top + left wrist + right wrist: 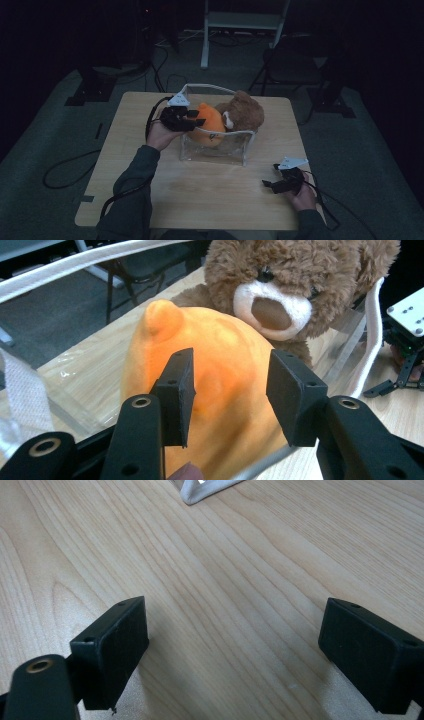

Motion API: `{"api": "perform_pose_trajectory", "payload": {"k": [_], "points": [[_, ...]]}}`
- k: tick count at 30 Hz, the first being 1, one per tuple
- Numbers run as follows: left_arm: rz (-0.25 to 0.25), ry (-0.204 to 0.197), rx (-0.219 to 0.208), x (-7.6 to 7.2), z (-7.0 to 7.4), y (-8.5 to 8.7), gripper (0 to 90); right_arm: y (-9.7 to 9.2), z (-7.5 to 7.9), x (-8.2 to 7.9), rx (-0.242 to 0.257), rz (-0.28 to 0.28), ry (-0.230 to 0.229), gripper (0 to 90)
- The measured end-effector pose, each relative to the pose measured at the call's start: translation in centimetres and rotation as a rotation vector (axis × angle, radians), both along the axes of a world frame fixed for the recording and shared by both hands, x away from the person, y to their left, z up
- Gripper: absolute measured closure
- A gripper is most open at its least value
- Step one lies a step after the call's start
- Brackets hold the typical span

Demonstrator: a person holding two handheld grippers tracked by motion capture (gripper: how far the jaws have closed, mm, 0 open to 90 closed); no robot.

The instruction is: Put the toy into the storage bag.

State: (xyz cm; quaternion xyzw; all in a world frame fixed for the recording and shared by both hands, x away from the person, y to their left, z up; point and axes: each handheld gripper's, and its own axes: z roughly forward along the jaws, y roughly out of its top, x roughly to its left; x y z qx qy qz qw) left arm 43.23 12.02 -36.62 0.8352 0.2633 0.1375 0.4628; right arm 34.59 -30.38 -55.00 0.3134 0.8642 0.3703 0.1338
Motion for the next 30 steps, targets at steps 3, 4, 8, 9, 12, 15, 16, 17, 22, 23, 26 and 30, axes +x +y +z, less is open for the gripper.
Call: {"api": "perform_pose_trajectory", "payload": {"k": [3,4,8,9,12,15,16,17,22,23,26,30], "points": [[0.004,-0.003,-0.011,-0.1,0.0,0.3,54.4,0.0,0.0,0.0,0.0,-0.001,0.0,11.7],[0.008,-0.009,-0.015,-0.2,0.1,0.6,54.3,0.0,0.0,0.0,0.0,-0.001,0.0,11.7],[0.014,-0.017,-0.032,-0.3,0.3,1.0,53.8,0.0,0.0,0.0,0.0,-0.001,0.0,11.7],[0.015,-0.02,-0.035,-0.4,0.3,1.1,53.7,0.0,0.0,0.0,0.0,-0.001,0.0,11.7],[0.017,-0.028,-0.041,-0.5,0.5,1.4,53.6,0.0,0.0,0.0,0.0,-0.002,-0.001,11.7],[0.018,-0.032,-0.046,-0.6,0.5,1.4,53.4,0.0,0.0,0.0,0.0,-0.002,-0.001,11.7],[0.025,-0.043,-0.059,-0.7,0.6,1.7,53.4,0.0,0.0,0.0,0.0,-0.002,-0.001,11.7],[0.029,-0.047,-0.062,-0.8,0.6,1.8,52.8,0.0,0.0,0.0,0.0,-0.001,-0.002,11.7],[0.045,-0.064,-0.09,-1.2,0.7,2.7,52.5,0.0,0.0,0.0,0.0,-0.001,-0.002,11.7],[0.049,-0.068,-0.097,-1.4,0.7,2.9,52.5,0.0,0.0,0.0,0.0,-0.001,-0.002,11.7],[0.06,-0.082,-0.109,-1.7,0.8,3.4,52.0,0.0,0.0,0.0,0.0,-0.001,-0.002,11.7],[0.073,-0.093,-0.117,-2.2,0.8,4.2,51.6,0.0,0.0,0.0,0.0,-0.002,-0.002,11.7]]}}
